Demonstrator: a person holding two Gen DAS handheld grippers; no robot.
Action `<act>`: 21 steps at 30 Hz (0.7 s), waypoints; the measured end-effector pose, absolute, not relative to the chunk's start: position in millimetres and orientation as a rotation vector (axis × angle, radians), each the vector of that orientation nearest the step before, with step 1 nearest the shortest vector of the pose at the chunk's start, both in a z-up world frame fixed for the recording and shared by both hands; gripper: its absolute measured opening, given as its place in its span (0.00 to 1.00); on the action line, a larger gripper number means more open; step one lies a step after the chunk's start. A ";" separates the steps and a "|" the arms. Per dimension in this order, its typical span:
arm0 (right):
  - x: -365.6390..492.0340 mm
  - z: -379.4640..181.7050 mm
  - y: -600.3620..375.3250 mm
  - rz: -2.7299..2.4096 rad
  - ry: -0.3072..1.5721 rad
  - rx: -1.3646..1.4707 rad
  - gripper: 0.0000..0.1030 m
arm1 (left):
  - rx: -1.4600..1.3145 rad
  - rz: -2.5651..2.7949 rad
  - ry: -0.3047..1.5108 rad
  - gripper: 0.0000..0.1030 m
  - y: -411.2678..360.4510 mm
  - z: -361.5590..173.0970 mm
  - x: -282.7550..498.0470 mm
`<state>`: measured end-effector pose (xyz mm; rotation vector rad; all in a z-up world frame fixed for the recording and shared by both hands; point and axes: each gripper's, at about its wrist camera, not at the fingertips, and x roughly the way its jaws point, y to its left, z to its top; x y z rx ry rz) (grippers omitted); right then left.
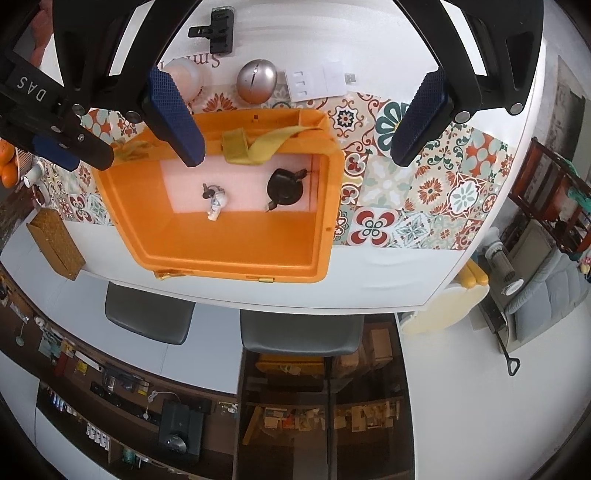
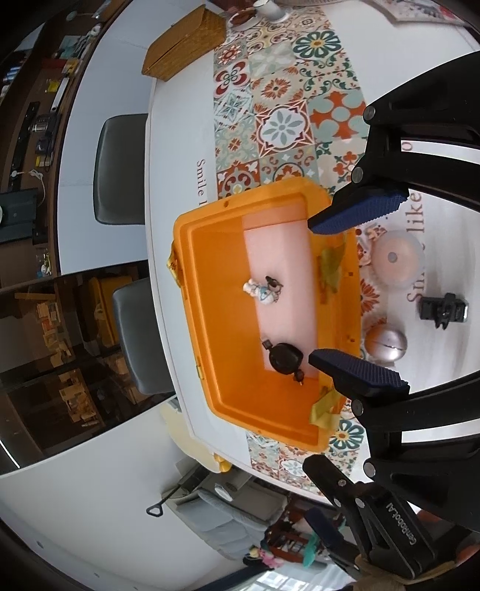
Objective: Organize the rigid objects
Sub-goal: 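Withdraw both tools from the crate toward the remaining objects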
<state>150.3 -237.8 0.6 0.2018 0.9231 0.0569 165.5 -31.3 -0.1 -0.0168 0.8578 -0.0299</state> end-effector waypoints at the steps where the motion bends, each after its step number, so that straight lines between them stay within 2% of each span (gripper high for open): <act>1: 148.2 -0.6 -237.7 0.059 0.926 0.198 0.63 | -0.015 -0.033 0.852 1.00 -31.8 -0.4 162.7; 7: 137.3 -8.7 -238.2 0.053 0.939 0.188 0.68 | 0.002 -0.052 0.864 1.00 -35.2 -10.3 153.2; 21: 127.4 -40.8 -239.8 0.050 1.006 0.190 0.68 | 0.006 -0.064 0.954 1.00 -36.7 -48.2 140.7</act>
